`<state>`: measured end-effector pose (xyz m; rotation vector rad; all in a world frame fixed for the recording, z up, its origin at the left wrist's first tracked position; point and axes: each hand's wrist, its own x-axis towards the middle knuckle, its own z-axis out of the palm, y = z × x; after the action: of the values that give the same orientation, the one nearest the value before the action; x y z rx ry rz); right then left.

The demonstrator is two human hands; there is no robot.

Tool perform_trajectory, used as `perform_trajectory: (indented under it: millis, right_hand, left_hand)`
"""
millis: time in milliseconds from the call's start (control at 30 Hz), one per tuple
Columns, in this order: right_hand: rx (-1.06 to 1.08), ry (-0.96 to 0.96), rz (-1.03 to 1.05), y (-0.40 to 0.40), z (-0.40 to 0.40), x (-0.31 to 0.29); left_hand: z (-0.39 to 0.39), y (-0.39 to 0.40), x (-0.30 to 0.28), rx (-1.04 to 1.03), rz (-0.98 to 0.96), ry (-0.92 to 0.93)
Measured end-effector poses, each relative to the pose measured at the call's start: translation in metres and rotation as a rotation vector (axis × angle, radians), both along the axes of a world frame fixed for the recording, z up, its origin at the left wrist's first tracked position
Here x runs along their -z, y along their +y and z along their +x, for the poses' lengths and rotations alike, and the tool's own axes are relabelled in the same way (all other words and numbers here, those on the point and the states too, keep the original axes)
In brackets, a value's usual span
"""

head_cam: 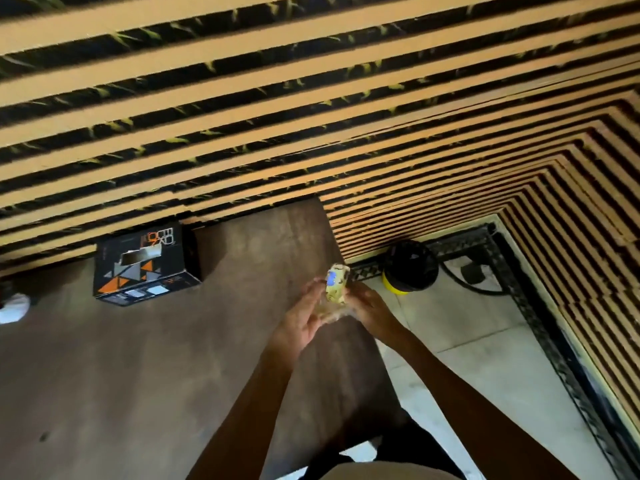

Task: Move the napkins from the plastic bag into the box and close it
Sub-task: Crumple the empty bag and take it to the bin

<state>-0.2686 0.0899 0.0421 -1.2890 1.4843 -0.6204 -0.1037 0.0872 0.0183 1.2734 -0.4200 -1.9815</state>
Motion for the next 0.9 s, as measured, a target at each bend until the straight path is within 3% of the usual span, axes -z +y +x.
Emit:
perform_trajectory:
  millis: [67,167,333,433,500,600,667,733,900]
  right_hand:
    - [0.027,0.032,-0.027,-0.001,-0.023,-0.006]
    - [0.259,0.054,-0.039,-0.011,-0.069,-0.007]
    - [0.484,-0.352,0.381,-0.027,-0.165,-0.002]
    - [0.515,-0.363,0.398,-0.045,-0.235,0.003]
    - [0.579,-0.336,0.366,-0.054,-0.270,0.014]
    - [0.645,-0.166,0.288,-0.071,-0.314,0.037]
    - [0.595,0.008,0.209,-0.082,-0.332,0.050]
    - [0.493,0.140,0.169,-0.100,-0.346,0.066]
    - [0.443,0.157,0.252,-0.153,-0.383,0.174]
  left_hand:
    - [-0.030,-0.012,-0.010,0.015,0.009,-0.071]
    - [-0.080,-0.022,-0.019,0.082,-0.141,-0.183]
    - [-0.169,-0.037,-0.018,0.156,-0.224,-0.232]
    - [-0.240,-0.062,-0.004,0.270,-0.210,-0.351]
    - [-0.273,-0.075,-0.001,0.298,-0.104,-0.400]
    - [-0.316,-0.091,0.013,0.240,0.076,-0.304]
    - [-0.338,-0.101,0.028,0.188,0.012,-0.274]
    - [-0.361,-0.120,0.054,0.153,-0.093,-0.419]
    - [-0.405,-0.184,0.163,0.158,-0.251,-0.647]
